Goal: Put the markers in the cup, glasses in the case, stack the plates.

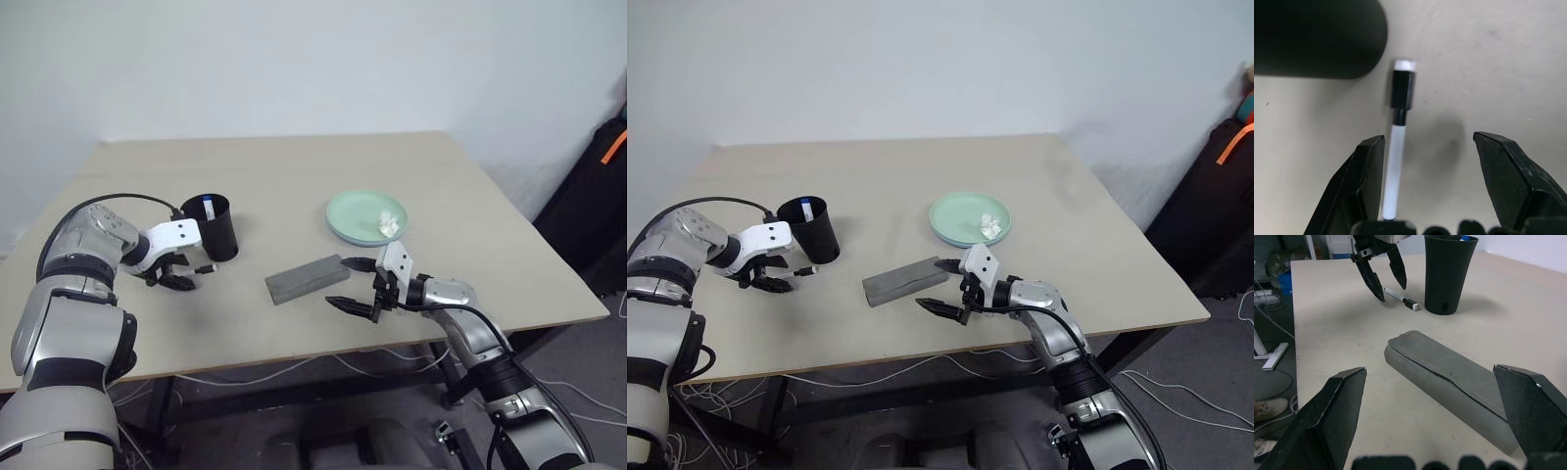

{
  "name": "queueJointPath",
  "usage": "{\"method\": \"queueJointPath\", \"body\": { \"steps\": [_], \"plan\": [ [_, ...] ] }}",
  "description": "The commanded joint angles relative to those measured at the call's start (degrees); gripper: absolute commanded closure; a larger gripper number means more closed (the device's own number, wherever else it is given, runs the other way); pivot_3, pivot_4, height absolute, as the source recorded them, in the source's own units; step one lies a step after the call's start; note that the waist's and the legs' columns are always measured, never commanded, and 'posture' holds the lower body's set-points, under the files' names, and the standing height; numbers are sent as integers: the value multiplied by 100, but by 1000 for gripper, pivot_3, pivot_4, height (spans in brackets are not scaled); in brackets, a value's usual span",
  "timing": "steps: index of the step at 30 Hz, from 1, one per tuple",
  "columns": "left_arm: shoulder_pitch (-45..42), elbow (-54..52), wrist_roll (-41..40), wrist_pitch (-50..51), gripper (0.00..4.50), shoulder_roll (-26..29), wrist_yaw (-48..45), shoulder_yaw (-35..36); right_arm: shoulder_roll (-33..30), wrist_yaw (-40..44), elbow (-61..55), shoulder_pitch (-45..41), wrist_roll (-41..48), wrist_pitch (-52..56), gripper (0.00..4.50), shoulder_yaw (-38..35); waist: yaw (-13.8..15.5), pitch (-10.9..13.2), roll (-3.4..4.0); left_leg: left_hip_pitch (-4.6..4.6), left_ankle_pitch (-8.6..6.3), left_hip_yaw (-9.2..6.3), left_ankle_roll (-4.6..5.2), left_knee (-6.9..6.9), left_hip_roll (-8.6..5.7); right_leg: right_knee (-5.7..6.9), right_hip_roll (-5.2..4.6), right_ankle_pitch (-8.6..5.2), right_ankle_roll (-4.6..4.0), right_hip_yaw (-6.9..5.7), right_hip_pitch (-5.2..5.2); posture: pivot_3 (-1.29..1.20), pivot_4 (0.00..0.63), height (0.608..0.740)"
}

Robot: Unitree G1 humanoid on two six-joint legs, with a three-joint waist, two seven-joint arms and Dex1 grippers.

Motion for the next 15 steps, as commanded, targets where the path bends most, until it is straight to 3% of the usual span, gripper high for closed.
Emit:
{"method": "queueJointPath", "body": {
  "steps": [1,15],
  "plan": [
    [-176,29,21,130,1422,-78,136,46,-52,-8,-178,-101,55,-1,0,-118,-1,0,0,0,0,0,0,1,0,0,0,0,0,0,0,0,0,740],
    [-238,157,-79,640,1422,-430,572,180,-314,-262,-842,357,114,337,0,-220,-1,-1,-4,2,-1,0,-1,7,-1,3,-1,0,0,-1,4,0,0,740]
  ]
}}
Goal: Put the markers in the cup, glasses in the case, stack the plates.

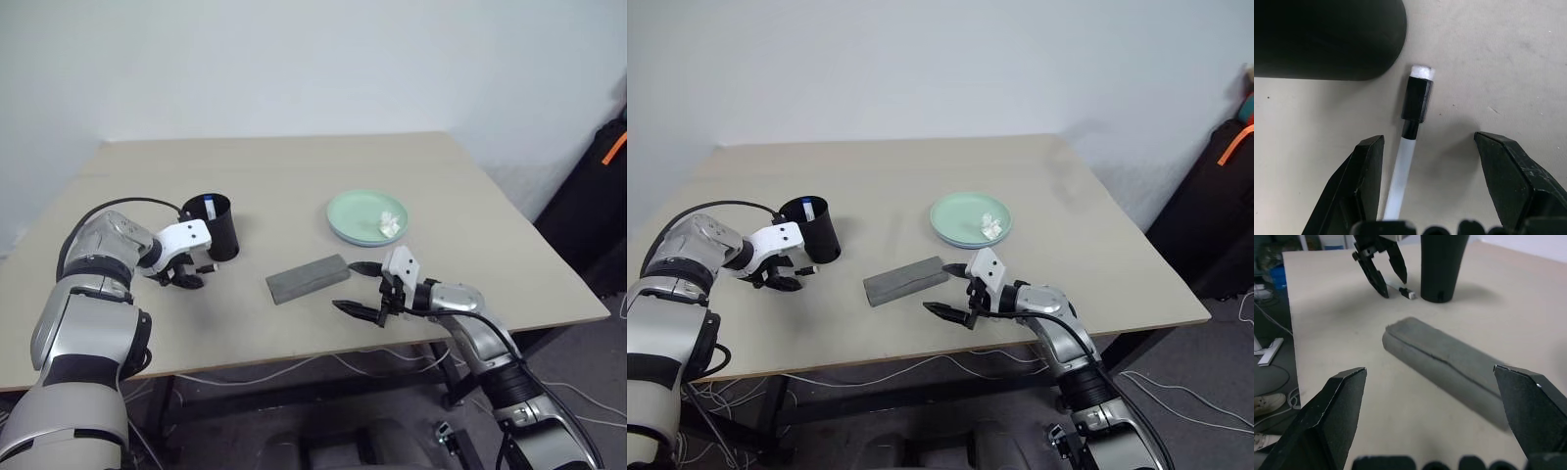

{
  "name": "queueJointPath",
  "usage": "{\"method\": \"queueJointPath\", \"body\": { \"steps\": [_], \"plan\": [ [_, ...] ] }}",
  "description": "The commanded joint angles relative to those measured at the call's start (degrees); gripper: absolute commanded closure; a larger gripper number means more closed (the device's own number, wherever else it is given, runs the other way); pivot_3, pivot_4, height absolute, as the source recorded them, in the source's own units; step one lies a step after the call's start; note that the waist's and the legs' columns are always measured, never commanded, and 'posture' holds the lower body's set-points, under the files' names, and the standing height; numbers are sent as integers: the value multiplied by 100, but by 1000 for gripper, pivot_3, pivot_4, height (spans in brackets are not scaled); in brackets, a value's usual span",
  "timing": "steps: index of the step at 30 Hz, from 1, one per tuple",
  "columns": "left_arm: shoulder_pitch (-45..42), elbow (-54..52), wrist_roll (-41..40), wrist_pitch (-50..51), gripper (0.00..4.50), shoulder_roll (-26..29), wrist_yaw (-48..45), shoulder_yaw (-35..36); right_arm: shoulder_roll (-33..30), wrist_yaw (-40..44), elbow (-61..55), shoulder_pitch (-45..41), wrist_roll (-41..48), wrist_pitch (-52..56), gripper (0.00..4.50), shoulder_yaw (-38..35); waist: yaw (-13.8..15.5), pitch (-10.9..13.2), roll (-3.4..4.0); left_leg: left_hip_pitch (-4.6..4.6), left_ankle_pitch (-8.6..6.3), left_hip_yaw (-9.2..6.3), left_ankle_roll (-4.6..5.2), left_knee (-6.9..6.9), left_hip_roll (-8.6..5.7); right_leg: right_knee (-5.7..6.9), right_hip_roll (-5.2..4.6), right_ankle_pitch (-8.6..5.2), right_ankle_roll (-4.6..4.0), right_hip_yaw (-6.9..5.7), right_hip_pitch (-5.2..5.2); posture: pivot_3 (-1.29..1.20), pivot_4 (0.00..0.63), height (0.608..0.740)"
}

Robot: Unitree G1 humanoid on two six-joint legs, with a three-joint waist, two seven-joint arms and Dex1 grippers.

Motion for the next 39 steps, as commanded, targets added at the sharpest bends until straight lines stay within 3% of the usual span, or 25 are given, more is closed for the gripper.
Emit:
{"method": "queueJointPath", "body": {
  "steps": [1,12,18,39],
  "plan": [
    [-177,-10,-101,184,1422,-90,-9,175,-76,-113,-460,46,117,94,0,-186,3,0,0,0,0,0,0,0,0,0,0,0,0,0,0,0,0,740],
    [-97,4,-118,717,1422,-203,-503,298,-230,-278,-978,375,155,383,0,-246,1,0,0,3,0,-1,0,-1,-5,-3,-5,-1,1,-1,4,0,0,740],
    [-148,-11,-100,743,41,-222,-509,328,-242,-319,-1090,428,185,483,0,-236,1,0,0,4,-1,-1,0,-1,-6,-4,-7,-1,1,-1,6,0,0,740],
    [-139,-33,16,1060,41,-146,-1412,178,-220,-409,-1219,476,203,602,0,-237,-1,-1,-2,5,0,-3,0,-2,-4,-3,-3,-1,1,0,5,0,0,740]
  ]
}}
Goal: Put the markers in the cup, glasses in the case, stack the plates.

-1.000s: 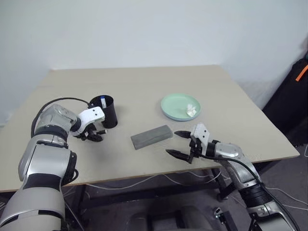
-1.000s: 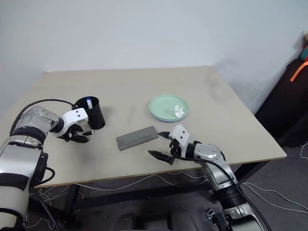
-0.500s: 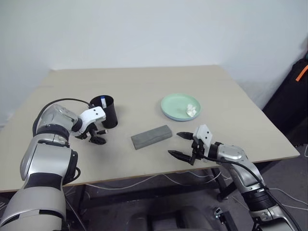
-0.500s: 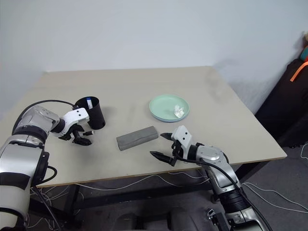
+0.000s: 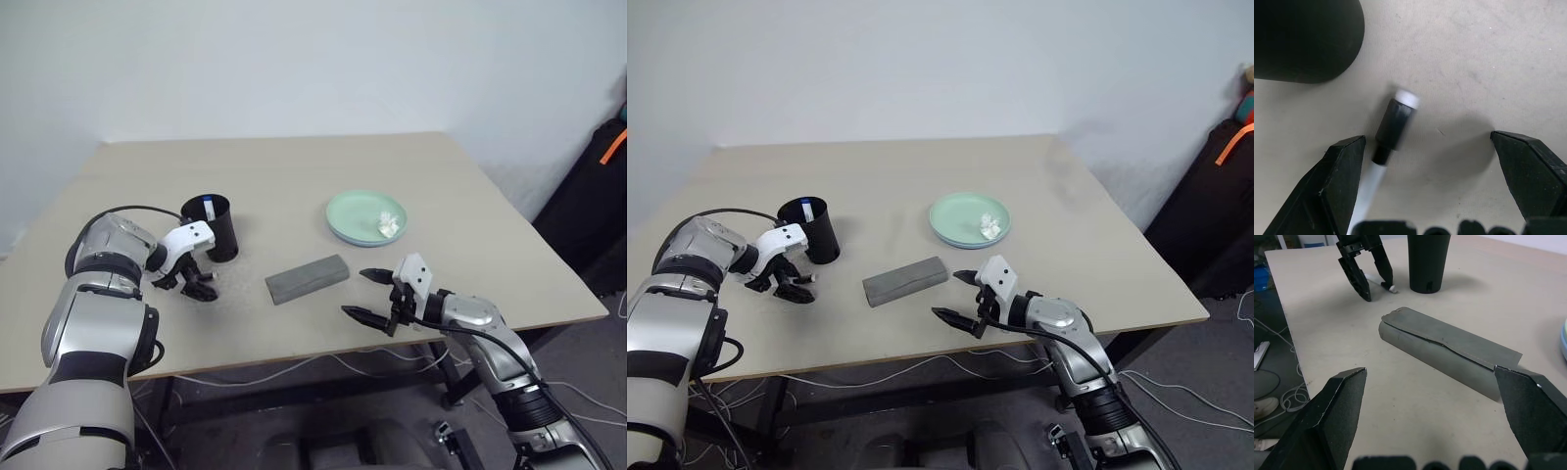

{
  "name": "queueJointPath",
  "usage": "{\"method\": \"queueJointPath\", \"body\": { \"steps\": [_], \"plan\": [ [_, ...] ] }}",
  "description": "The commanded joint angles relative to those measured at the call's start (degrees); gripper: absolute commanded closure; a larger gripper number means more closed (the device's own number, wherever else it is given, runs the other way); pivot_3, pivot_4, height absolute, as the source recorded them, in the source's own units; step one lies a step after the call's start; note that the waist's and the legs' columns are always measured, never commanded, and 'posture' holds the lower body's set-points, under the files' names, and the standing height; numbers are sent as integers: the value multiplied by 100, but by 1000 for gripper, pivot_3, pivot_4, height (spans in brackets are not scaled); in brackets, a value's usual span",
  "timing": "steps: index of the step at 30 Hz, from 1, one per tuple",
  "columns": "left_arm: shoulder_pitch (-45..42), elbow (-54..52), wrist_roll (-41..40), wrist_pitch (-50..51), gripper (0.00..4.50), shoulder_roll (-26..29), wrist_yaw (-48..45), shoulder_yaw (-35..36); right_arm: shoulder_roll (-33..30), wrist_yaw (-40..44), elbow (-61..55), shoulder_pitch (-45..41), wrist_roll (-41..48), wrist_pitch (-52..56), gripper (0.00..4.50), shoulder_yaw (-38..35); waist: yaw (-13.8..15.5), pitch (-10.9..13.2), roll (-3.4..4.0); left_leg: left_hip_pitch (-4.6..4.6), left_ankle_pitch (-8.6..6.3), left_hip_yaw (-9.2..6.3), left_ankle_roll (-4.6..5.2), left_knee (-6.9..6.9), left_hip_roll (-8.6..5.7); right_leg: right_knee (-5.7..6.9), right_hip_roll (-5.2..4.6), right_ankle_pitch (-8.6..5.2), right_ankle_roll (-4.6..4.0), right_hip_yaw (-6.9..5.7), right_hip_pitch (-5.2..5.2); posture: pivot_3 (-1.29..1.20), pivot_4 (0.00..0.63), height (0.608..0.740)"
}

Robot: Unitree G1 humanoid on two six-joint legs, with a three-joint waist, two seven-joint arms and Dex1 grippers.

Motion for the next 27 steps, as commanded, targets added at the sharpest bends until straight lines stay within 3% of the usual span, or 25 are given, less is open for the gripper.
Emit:
{"method": "queueJointPath", "body": {
  "steps": [1,6,8,18,27],
  "plan": [
    [-84,-51,142,-151,41,21,-347,-171,-17,-29,-242,-88,115,-17,0,-111,0,0,0,0,0,0,0,0,0,0,0,0,0,0,0,0,0,740],
    [-128,-72,189,-356,41,67,-521,-275,17,-7,-150,-154,131,-35,0,-86,2,0,0,0,0,-1,0,1,0,0,-2,0,0,-1,1,0,0,740],
    [-118,-75,234,-419,415,100,-517,-327,62,-1,-69,-220,110,-71,0,-57,1,0,0,0,0,-1,0,3,-1,1,-2,0,0,-1,2,0,0,740],
    [-58,-78,361,-698,3727,210,-87,-456,190,56,155,-368,77,-180,0,-8,2,0,0,-2,0,-3,0,5,0,3,-2,0,0,-1,1,0,0,740],
    [-56,-66,278,-814,3727,205,225,-346,232,88,191,-379,58,-205,0,-5,1,0,-1,-1,0,-3,0,4,3,5,2,1,-1,-2,0,0,0,740]
  ]
}}
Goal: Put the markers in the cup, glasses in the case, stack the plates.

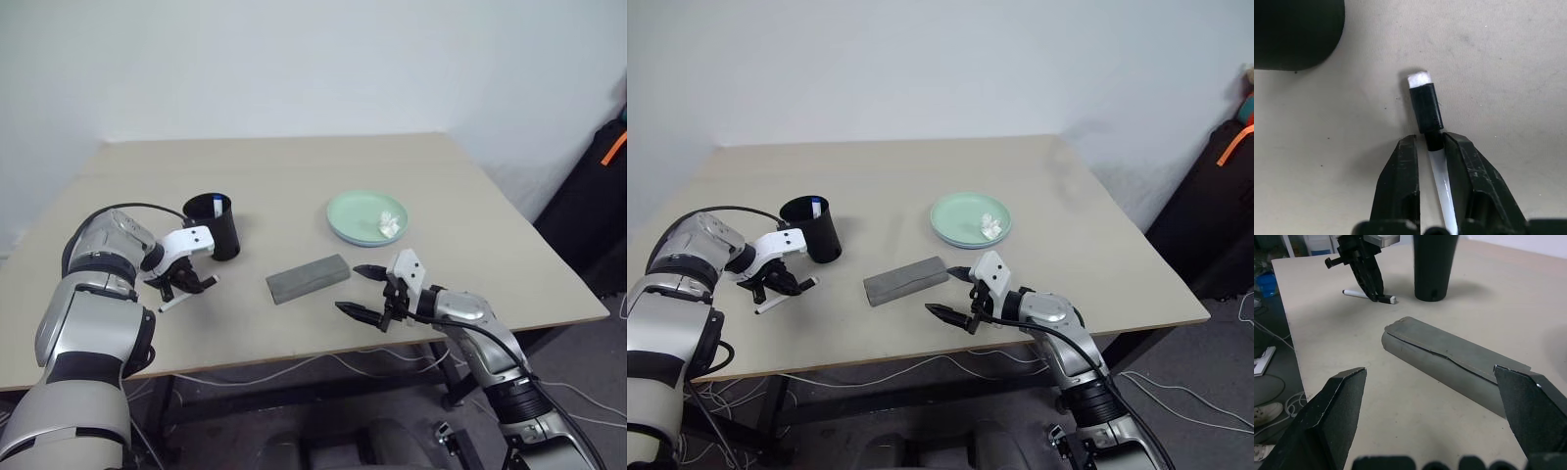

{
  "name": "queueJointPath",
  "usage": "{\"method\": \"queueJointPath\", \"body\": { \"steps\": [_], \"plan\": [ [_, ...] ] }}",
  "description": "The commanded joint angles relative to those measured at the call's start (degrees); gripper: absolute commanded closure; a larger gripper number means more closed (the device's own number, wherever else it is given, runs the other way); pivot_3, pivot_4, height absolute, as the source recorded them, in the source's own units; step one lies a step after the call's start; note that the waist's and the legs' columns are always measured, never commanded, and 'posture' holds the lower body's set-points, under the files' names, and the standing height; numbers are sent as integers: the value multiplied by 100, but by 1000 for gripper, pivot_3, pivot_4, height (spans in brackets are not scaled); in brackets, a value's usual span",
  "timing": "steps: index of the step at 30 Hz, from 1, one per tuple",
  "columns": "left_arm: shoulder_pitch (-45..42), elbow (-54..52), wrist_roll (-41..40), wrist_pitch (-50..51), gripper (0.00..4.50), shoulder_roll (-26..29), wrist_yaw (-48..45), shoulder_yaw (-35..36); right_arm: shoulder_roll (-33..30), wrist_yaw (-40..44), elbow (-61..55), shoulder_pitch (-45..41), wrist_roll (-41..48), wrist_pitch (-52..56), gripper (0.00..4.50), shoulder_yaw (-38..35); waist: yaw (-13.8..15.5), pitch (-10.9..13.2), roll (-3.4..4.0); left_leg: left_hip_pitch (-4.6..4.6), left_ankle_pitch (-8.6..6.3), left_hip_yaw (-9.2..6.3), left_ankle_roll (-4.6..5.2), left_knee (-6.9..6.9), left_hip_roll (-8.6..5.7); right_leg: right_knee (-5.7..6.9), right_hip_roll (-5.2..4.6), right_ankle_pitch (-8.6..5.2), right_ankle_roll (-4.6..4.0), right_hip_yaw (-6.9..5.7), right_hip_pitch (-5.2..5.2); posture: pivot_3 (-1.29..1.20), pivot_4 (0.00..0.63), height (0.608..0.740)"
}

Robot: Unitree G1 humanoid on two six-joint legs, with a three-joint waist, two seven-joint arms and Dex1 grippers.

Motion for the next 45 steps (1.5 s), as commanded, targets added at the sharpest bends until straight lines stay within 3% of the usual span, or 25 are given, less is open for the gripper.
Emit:
{"method": "queueJointPath", "body": {
  "steps": [1,11,21,29,32,37,45],
  "plan": [
    [-55,-49,-13,-75,3727,60,91,50,17,9,-91,-145,55,-137,0,-47,0,0,0,0,0,0,0,0,0,0,0,0,0,0,0,0,0,740],
    [-188,-96,-271,-259,3727,6,-146,286,32,7,-72,-175,54,-142,0,-60,-1,1,-5,-3,0,2,0,0,-1,-2,-1,0,0,0,-2,0,0,740],
    [-278,-433,-1094,-756,3727,-128,-1245,937,34,55,28,-224,83,-171,0,-78,-1,1,-12,-7,0,2,0,3,-1,-2,-2,0,0,-1,-3,0,0,740],
    [-57,-481,-834,-1063,3727,108,-872,653,122,177,276,-420,51,-269,0,-4,-3,1,-12,-3,0,0,1,0,6,3,12,1,0,5,-4,0,0,740],
    [-116,-440,-706,-1017,3130,256,-987,523,137,193,302,-437,51,-281,0,4,-3,1,-12,-5,0,1,1,2,5,2,11,0,0,5,-4,0,0,740],
    [-135,-398,-295,-1185,1468,471,-621,180,165,206,333,-455,57,-284,0,19,0,1,-13,-5,0,3,1,4,2,0,3,0,0,4,-2,0,0,740],
    [-107,-215,23,-977,1468,384,-389,-88,195,191,351,-456,29,-320,0,16,0,1,-13,-6,0,3,0,2,3,0,3,0,-1,2,-5,0,0,740]
  ]
}}
